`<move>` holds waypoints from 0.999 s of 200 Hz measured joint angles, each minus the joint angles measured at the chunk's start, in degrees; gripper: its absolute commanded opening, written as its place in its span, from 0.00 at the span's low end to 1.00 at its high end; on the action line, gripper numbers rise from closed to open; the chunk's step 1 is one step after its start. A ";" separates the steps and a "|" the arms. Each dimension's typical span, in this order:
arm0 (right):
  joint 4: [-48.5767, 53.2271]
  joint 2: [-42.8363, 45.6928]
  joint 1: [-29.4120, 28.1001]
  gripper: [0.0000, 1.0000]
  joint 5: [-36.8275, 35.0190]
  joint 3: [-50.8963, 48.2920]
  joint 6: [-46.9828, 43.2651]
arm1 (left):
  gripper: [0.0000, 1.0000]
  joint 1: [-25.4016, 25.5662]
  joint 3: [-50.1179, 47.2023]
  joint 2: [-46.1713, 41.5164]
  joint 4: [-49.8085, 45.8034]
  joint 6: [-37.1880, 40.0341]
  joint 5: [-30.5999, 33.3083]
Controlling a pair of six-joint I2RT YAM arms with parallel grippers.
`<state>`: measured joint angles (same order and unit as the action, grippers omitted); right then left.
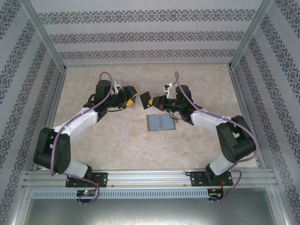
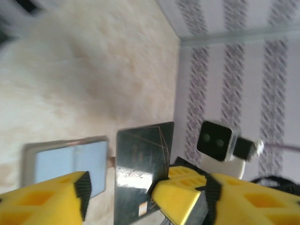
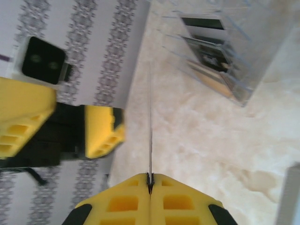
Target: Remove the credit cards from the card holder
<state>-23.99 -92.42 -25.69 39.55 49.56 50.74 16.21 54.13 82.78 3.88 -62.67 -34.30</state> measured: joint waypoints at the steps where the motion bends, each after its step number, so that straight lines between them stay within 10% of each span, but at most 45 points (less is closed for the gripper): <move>1: 0.39 -0.13 -0.07 0.00 -0.31 0.22 -0.46 | 0.79 -0.09 0.09 -0.13 -0.48 0.17 0.17; 109: 22.93 -11.91 -8.20 0.00 -16.61 26.40 -37.22 | 0.99 -14.95 15.47 -6.54 -49.18 29.99 19.80; 200: 37.38 -26.62 -10.16 0.00 -20.02 49.33 -63.34 | 0.99 -15.98 14.73 -13.44 -57.20 41.64 27.12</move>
<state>13.39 -119.04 -35.86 19.53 98.89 -12.60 0.23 68.86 69.34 -53.32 -21.04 -7.18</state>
